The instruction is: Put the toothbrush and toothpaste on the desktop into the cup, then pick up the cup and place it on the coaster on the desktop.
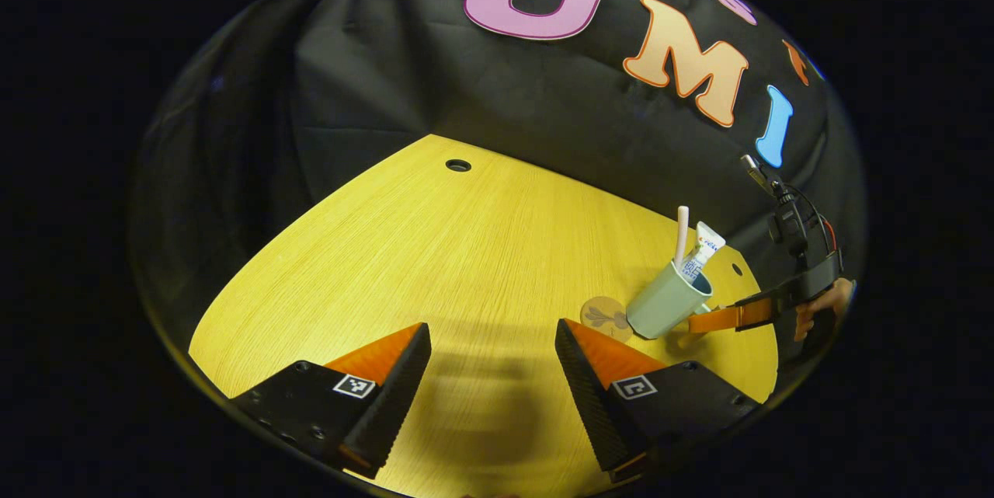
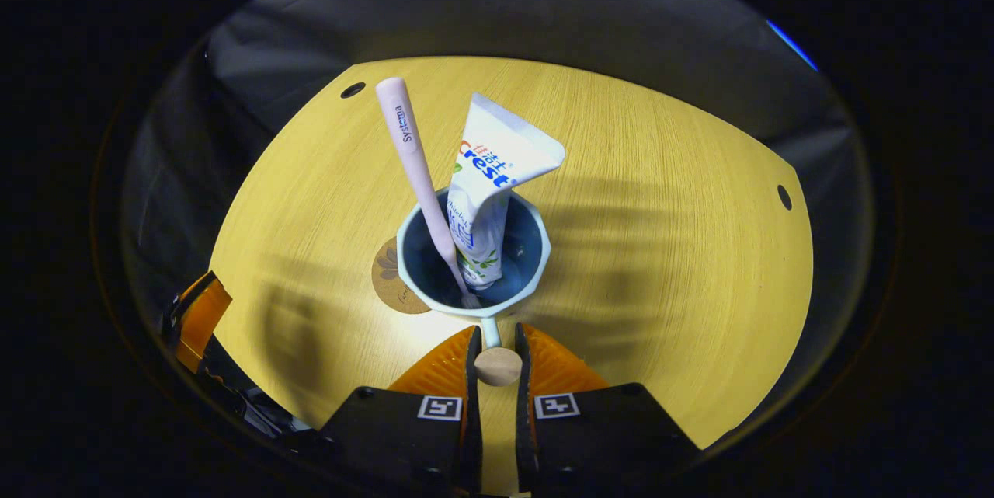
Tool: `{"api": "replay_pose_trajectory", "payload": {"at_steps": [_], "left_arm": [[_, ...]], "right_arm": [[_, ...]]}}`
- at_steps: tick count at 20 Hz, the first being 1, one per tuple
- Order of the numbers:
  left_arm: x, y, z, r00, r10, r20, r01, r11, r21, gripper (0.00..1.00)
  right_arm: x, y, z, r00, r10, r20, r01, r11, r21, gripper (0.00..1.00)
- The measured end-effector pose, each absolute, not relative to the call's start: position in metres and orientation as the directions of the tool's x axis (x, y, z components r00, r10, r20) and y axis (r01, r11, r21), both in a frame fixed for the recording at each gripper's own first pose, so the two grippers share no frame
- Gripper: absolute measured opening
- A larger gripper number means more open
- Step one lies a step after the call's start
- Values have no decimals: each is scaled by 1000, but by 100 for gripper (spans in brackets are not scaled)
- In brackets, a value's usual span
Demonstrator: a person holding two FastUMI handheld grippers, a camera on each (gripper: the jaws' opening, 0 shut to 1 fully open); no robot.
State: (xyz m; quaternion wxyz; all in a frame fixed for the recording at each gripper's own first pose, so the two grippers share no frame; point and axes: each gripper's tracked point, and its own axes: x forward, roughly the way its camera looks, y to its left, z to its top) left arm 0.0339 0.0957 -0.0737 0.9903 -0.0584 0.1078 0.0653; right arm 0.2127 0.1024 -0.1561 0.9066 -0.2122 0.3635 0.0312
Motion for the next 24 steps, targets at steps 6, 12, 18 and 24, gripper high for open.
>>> {"api": "replay_pose_trajectory", "payload": {"at_steps": [6,12,18,24], "left_arm": [[37,95,-75,967,114,-230,-138,986,-94,94],[38,93,-75,964,110,-241,-135,987,-89,94],[39,94,-77,960,110,-256,-138,986,-92,94],[40,95,-83,956,103,-274,-134,986,-100,94]], "right_arm": [[218,99,-157,727,-106,-678,-213,904,-370,18],[224,98,-174,699,-114,-706,-235,896,-378,24],[229,98,-185,664,-132,-736,-225,904,-364,43],[235,94,-174,671,-123,-731,-219,909,-354,32]]}}
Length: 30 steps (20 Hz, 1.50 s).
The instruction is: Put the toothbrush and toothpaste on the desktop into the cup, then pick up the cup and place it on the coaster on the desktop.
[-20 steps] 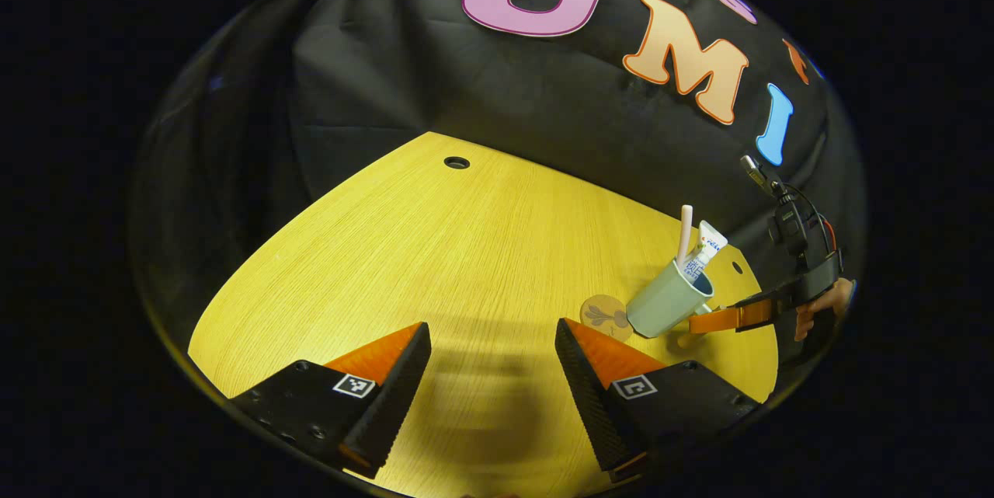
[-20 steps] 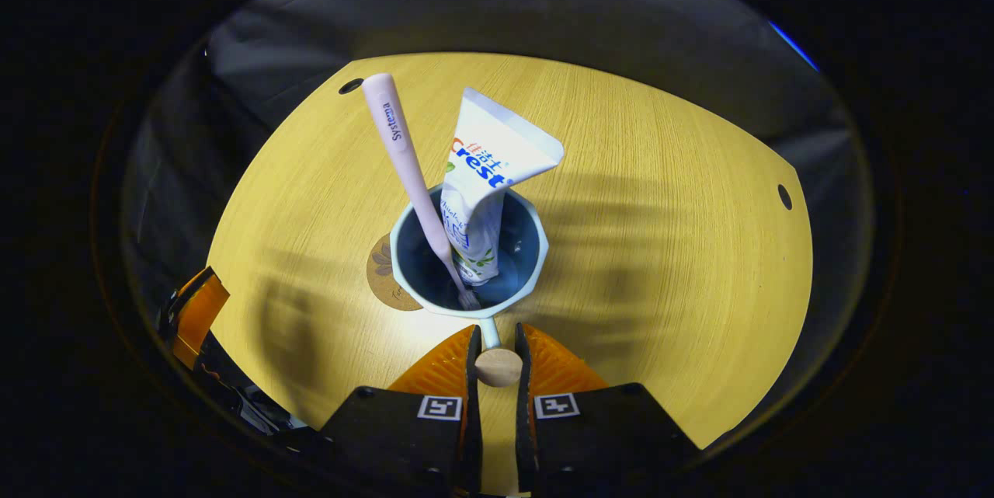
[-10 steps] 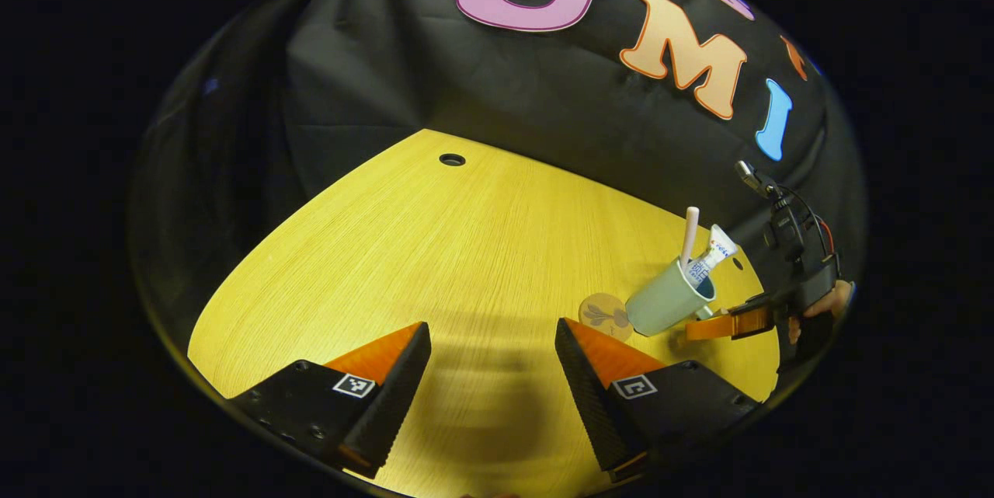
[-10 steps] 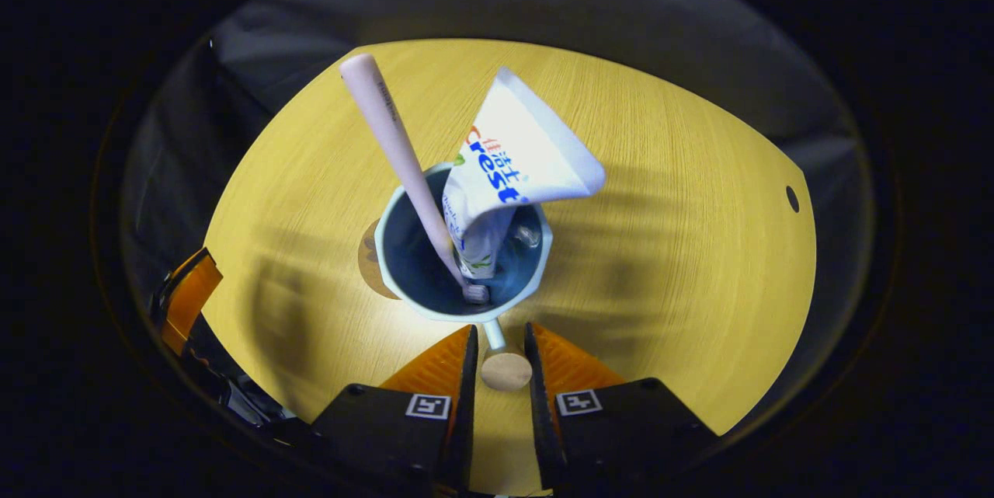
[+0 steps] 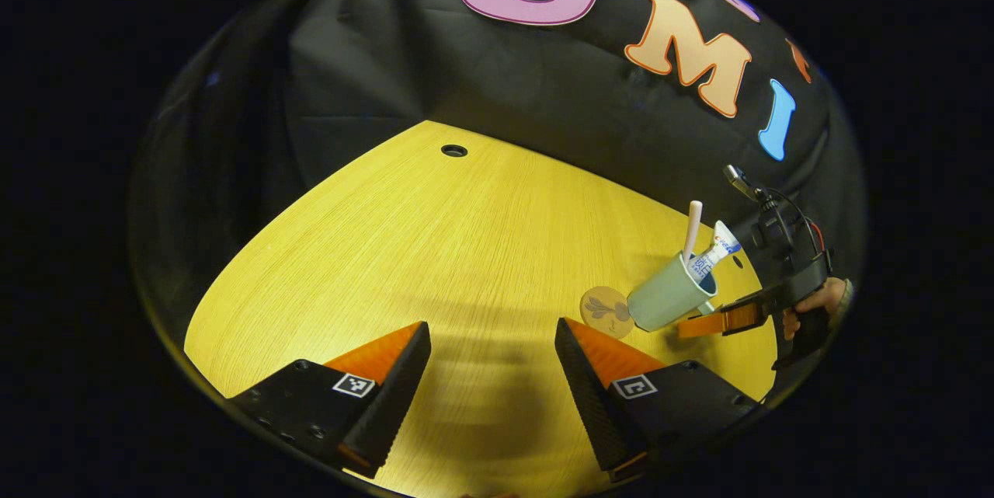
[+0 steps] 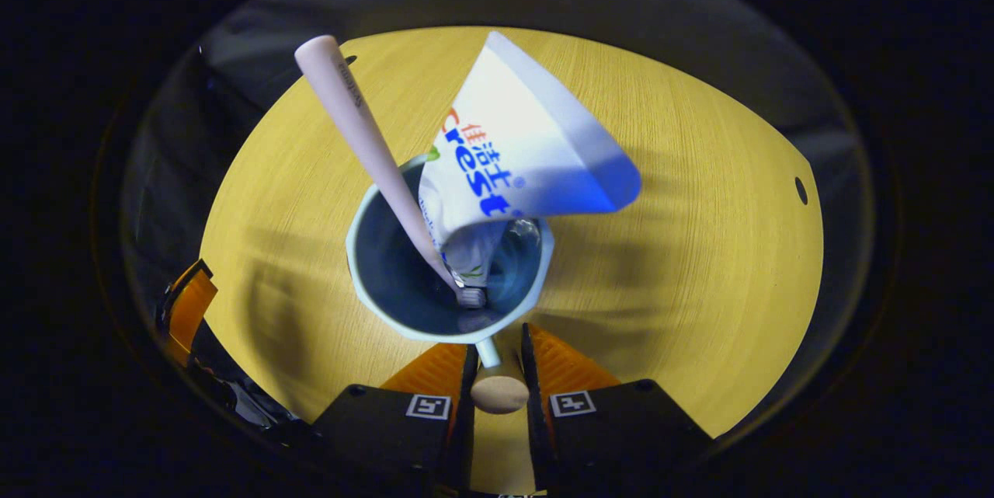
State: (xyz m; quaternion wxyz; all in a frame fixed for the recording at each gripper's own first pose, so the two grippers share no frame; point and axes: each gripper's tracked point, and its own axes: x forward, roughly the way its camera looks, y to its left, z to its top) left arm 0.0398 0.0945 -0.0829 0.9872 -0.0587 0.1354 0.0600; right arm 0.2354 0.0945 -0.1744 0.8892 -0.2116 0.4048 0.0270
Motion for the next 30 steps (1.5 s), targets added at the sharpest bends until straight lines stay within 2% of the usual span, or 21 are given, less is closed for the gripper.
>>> {"api": "replay_pose_trajectory", "payload": {"at_steps": [1,2,3,4,5,6,7,9,10,13,17,20,21,22,30], "left_arm": [[40,96,-83,956,102,-275,-134,986,-99,94],[40,96,-82,956,100,-275,-131,986,-99,94],[39,96,-83,956,98,-277,-130,986,-100,94],[39,96,-83,955,96,-279,-129,987,-100,94],[39,96,-84,955,95,-282,-128,987,-101,94],[40,96,-85,954,92,-284,-126,987,-103,94],[40,96,-85,954,91,-286,-125,987,-103,94],[39,95,-87,953,86,-291,-121,987,-104,94],[40,95,-87,953,85,-292,-120,987,-104,94],[40,94,-86,954,80,-290,-116,987,-108,94],[39,94,-84,955,79,-287,-112,989,-98,94],[39,94,-85,956,80,-282,-112,989,-100,94],[40,94,-85,956,79,-284,-113,988,-104,94],[39,95,-86,955,80,-285,-114,988,-106,94],[39,95,-81,956,102,-276,-130,988,-84,94]], "right_arm": [[236,96,-172,669,-116,-734,-222,912,-346,33],[235,96,-170,667,-113,-736,-225,912,-344,30],[235,95,-171,663,-112,-740,-230,910,-344,36],[235,95,-171,658,-109,-745,-240,907,-345,32],[237,96,-172,654,-105,-749,-255,902,-348,37],[239,96,-175,648,-106,-754,-264,898,-353,37],[237,96,-171,641,-107,-760,-278,890,-360,29],[237,97,-170,650,-104,-753,-277,890,-363,24],[236,97,-170,652,-104,-751,-282,886,-368,25],[242,97,-164,676,-91,-731,-330,850,-411,18],[245,93,-159,721,-99,-686,-323,828,-459,16],[250,110,-146,769,-36,-638,-318,845,-431,16],[247,115,-144,770,-21,-638,-326,847,-420,12],[248,117,-145,766,-7,-643,-340,844,-415,15],[267,125,-132,728,-18,-686,-394,807,-439,15]]}}
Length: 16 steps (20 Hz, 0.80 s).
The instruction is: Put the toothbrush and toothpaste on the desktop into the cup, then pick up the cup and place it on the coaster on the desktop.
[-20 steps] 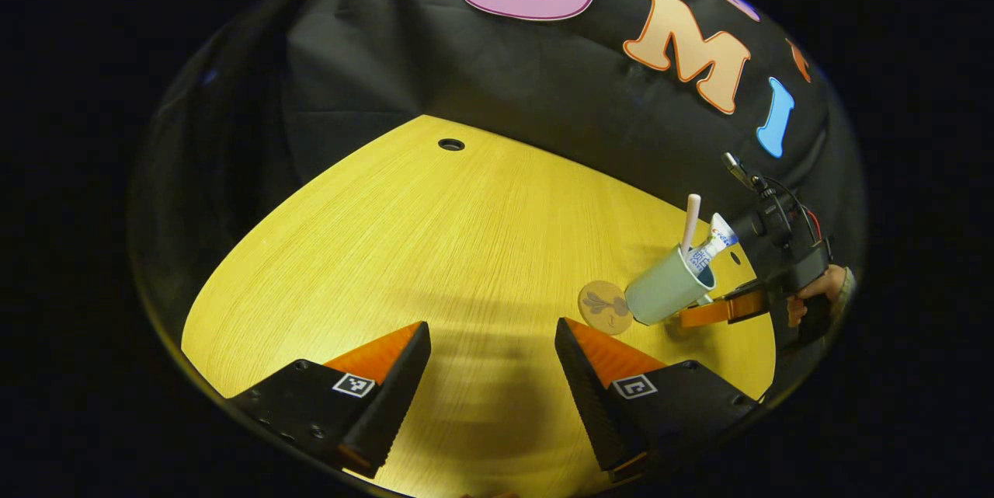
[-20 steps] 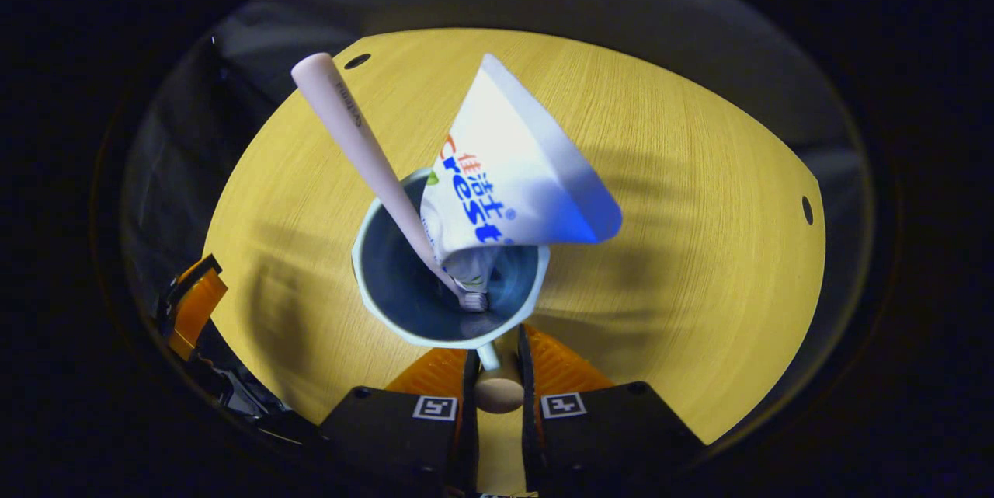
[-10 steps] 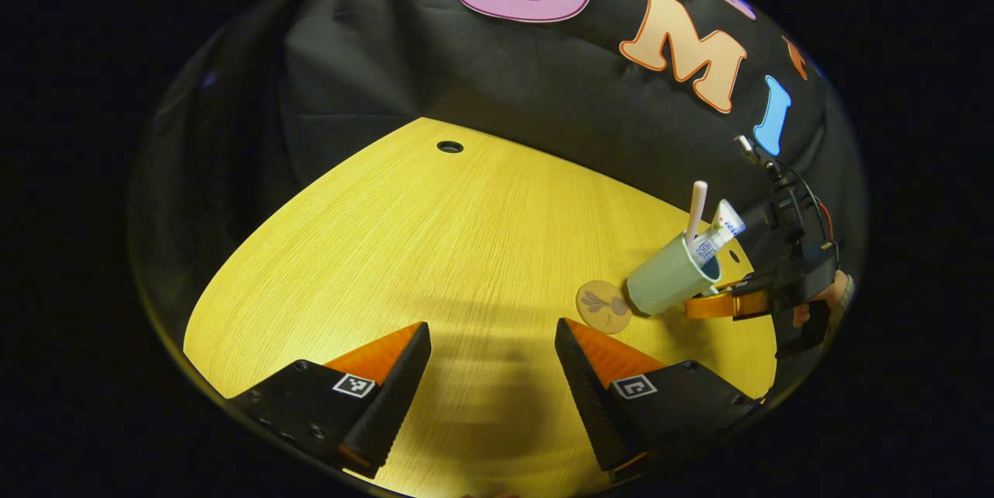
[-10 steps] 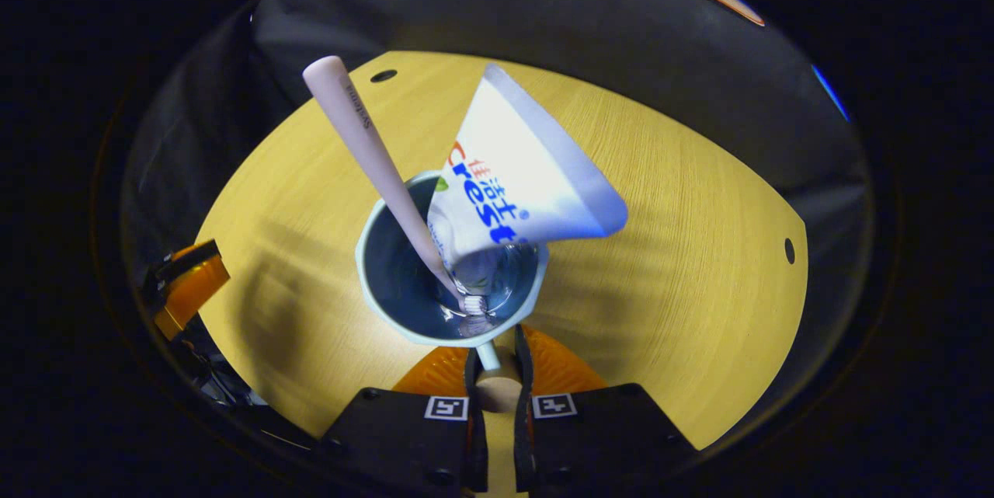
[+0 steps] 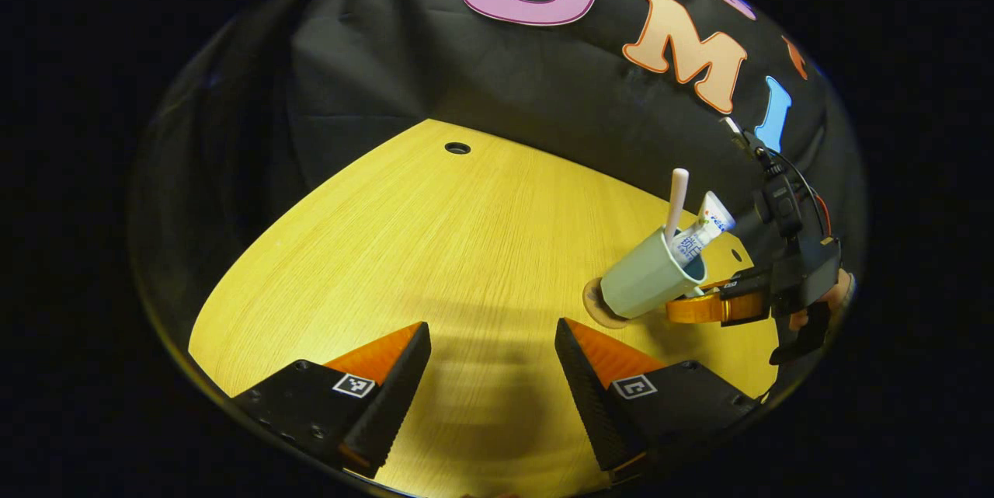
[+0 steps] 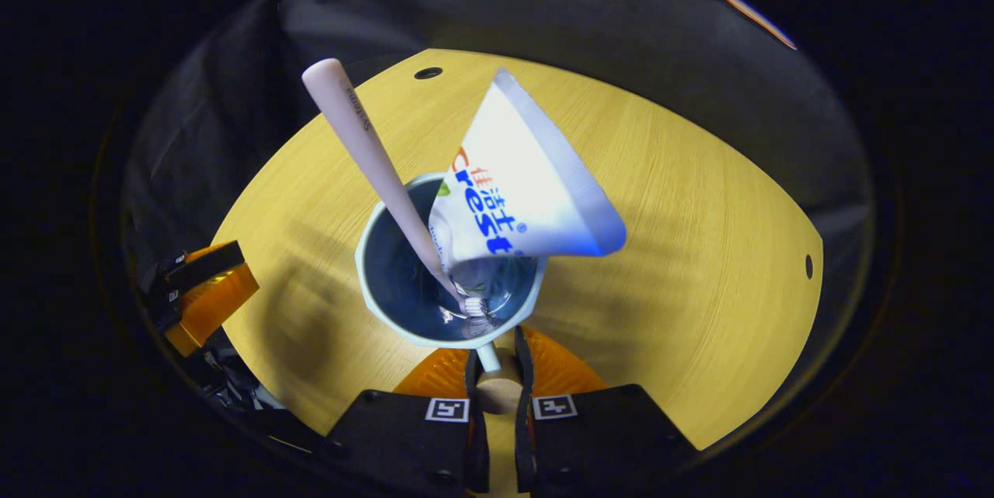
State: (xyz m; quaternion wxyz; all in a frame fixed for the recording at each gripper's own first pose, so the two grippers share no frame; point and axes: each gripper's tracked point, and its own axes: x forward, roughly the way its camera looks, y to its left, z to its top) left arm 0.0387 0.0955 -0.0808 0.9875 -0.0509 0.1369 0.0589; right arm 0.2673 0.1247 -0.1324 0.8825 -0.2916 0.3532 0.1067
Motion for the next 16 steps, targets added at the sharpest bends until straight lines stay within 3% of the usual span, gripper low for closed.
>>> {"api": "replay_pose_trajectory", "payload": {"at_steps": [4,5,6,7,10,11,12,13,14,16], "left_arm": [[40,97,-80,953,127,-274,-160,982,-101,94],[41,97,-78,954,129,-272,-163,981,-104,94],[41,97,-76,954,131,-268,-164,981,-106,94],[41,97,-78,955,130,-265,-163,981,-105,94],[41,96,-77,960,119,-255,-145,986,-84,94],[41,95,-76,961,112,-251,-135,988,-78,94],[40,93,-75,964,101,-247,-123,990,-73,94],[39,91,-75,966,88,-244,-108,992,-69,94],[38,90,-74,968,76,-239,-93,994,-64,94],[39,84,-73,970,54,-239,-67,996,-50,94]], "right_arm": [[259,123,-140,703,-58,-709,-389,803,-451,16],[257,121,-139,698,-62,-714,-394,799,-455,22],[253,122,-135,695,-50,-717,-401,802,-444,21],[251,123,-134,706,-29,-707,-394,814,-427,29],[247,126,-122,747,13,-665,-359,850,-386,34],[243,125,-113,764,39,-645,-353,861,-366,59],[238,124,-107,784,62,-618,-342,873,-346,70],[234,120,-101,811,74,-581,-319,887,-332,89],[230,116,-89,847,78,-526,-279,907,-315,99],[220,104,-76,901,87,-425,-217,939,-268,96]]}}
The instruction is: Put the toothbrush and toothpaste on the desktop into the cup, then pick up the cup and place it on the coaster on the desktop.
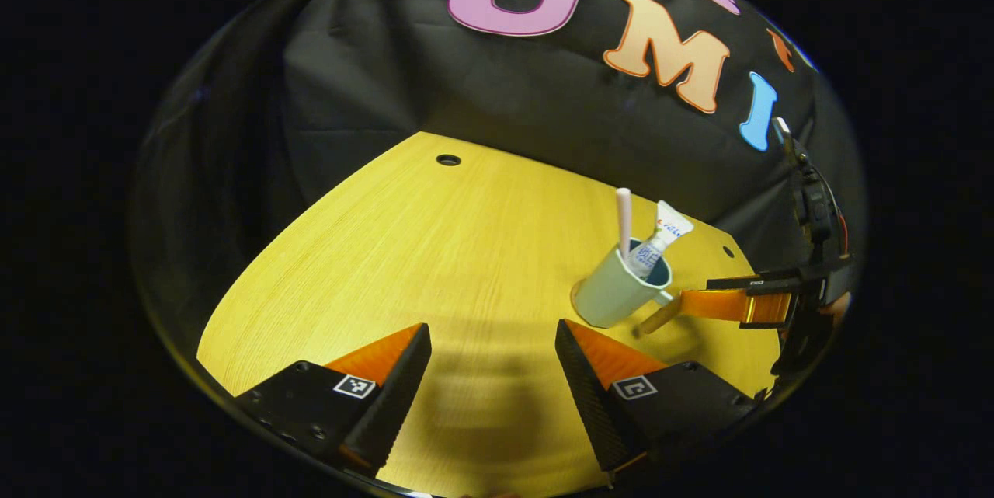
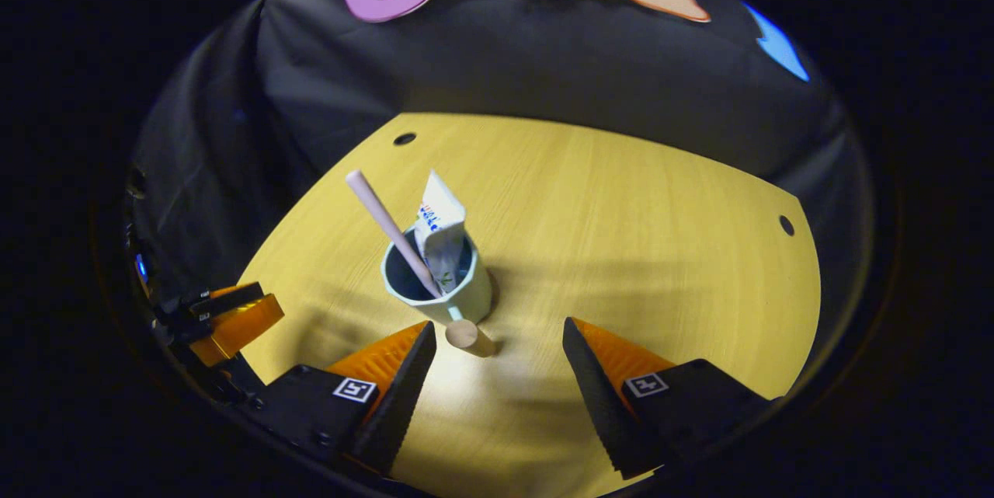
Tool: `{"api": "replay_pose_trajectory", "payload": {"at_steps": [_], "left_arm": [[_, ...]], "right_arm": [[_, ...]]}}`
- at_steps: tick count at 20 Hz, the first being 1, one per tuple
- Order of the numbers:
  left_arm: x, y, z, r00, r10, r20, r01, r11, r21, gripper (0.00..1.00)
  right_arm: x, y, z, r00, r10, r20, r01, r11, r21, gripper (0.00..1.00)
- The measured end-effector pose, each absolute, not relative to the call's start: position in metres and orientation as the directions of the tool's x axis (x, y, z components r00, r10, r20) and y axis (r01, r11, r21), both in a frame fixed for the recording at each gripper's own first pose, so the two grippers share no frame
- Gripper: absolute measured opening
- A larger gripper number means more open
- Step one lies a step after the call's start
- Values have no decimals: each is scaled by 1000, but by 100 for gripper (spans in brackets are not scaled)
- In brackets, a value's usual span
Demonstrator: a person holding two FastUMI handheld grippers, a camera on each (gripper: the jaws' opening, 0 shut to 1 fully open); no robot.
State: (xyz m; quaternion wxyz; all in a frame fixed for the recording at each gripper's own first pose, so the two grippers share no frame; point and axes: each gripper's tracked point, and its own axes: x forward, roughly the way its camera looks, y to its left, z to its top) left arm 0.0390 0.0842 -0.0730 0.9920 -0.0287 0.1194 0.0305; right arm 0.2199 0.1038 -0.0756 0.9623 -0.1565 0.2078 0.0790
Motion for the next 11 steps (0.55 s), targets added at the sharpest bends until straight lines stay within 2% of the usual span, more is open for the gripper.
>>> {"api": "replay_pose_trajectory", "payload": {"at_steps": [3,11], "left_arm": [[42,72,-72,972,12,-234,-20,999,-32,94],[46,27,-70,969,-74,-237,76,997,-1,94]], "right_arm": [[188,83,-56,959,119,-258,-152,982,-111,99],[154,18,-20,996,14,-91,-12,1000,21,99]]}}
